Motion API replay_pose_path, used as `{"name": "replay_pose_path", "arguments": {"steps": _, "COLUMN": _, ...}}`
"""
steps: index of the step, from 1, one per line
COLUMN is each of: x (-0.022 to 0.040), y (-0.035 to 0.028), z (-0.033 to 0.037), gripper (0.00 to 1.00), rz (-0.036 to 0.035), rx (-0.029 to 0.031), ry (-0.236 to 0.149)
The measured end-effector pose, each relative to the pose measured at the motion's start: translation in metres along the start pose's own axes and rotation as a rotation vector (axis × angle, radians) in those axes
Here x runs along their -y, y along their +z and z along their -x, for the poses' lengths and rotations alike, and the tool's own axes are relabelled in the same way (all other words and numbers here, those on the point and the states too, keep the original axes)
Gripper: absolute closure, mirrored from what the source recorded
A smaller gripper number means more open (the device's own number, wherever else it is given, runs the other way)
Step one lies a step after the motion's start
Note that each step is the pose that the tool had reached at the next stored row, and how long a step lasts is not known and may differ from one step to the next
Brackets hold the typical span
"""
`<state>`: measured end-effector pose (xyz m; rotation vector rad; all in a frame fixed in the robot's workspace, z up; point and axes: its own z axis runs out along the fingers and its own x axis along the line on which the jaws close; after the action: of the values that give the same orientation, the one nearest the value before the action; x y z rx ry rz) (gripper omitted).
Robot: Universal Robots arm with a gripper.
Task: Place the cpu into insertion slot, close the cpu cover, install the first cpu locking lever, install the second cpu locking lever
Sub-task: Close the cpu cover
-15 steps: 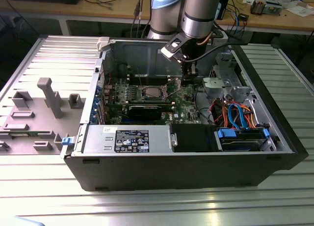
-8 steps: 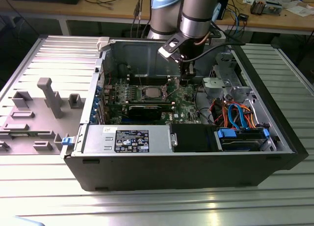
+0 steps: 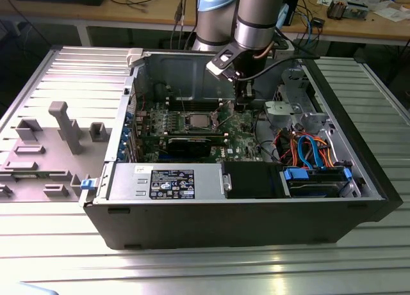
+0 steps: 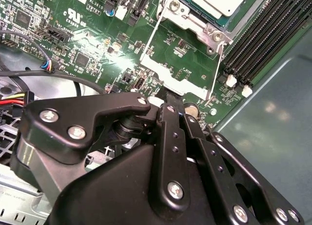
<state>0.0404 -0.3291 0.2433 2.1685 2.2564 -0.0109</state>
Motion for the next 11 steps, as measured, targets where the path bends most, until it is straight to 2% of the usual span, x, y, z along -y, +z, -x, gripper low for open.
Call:
{"name": "replay_pose_path", "arguments": {"steps": 5, "x": 0.0002, "y": -0.0051, "z": 0.0001, "gripper": 0.89, "rz": 0.0, "rx": 0.0, "ry": 0.0}}
{"name": "replay_pose_path", "arguments": {"steps": 11, "x": 0.0089, "y": -0.0053, "z": -0.0002, "gripper": 0.89, "rz": 0.0068, "rx": 0.0003, "ry": 0.0}}
